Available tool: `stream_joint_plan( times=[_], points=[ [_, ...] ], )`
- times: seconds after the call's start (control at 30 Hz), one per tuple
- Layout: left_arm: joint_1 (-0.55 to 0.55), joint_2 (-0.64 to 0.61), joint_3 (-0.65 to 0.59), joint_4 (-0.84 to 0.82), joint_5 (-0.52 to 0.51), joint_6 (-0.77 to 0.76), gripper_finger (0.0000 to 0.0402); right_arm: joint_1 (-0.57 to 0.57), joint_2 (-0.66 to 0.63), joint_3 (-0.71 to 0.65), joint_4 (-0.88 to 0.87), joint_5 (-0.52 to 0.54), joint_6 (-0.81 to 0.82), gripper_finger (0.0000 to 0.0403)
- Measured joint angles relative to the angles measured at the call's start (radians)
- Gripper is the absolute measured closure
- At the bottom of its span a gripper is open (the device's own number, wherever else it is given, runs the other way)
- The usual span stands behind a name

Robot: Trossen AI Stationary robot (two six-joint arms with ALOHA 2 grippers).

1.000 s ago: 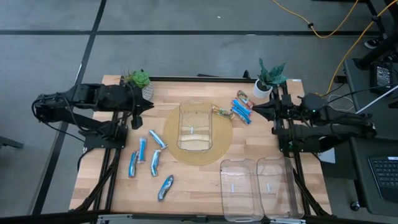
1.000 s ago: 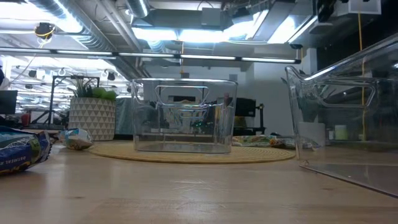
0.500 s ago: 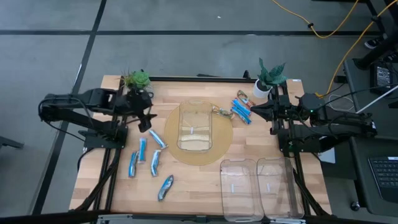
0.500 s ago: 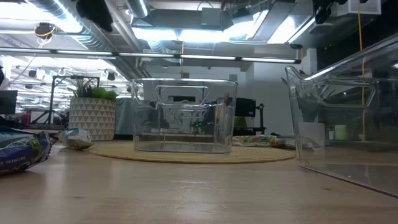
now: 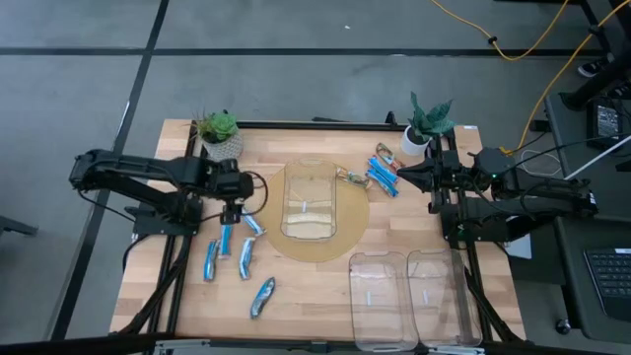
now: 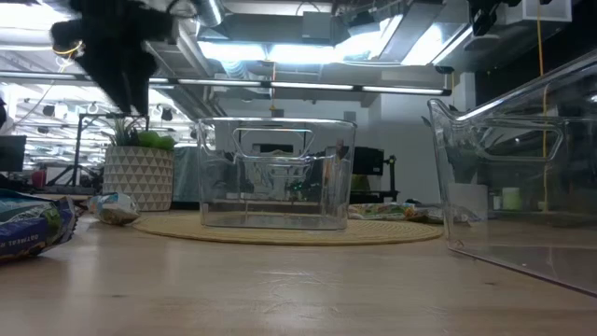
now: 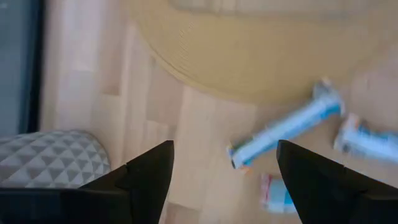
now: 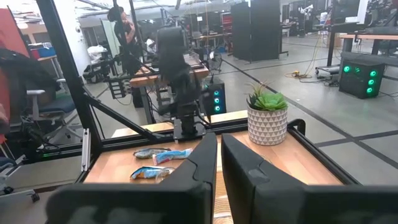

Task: Pick and place Granola Bars by type
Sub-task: Put the yellow granola bar pack into the bottom left transparent bin

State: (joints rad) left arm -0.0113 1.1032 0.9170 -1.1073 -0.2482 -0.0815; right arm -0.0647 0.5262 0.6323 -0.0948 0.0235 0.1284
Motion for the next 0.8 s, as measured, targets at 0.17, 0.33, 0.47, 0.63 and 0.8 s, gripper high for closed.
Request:
stream_joint_plan(
  times=[0.17, 0.33, 0.47, 0.63, 0.8],
  points=[
    [0.000, 0.048, -0.069, 0.080, 0.093, 0.083, 0.0128, 0.000, 0.000, 0.000, -0.001, 0.000, 0.001, 0.0375],
    [0.000, 0.089, -0.124, 0.169, 0.156, 0.122, 0.0126, 0.000, 0.000, 0.000, -0.004, 0.000, 0.015, 0.0375],
    [0.000, 0.116, -0.163, 0.223, 0.209, 0.122, 0.0126, 0.000, 0.000, 0.000, -0.006, 0.000, 0.024, 0.0375],
    [0.000, 0.151, -0.192, 0.259, 0.223, 0.122, 0.0126, 0.000, 0.000, 0.000, -0.006, 0.000, 0.025, 0.0375],
    [0.000, 0.192, -0.199, 0.284, 0.223, 0.124, 0.0126, 0.000, 0.000, 0.000, -0.006, -0.001, 0.027, 0.0375]
  ],
)
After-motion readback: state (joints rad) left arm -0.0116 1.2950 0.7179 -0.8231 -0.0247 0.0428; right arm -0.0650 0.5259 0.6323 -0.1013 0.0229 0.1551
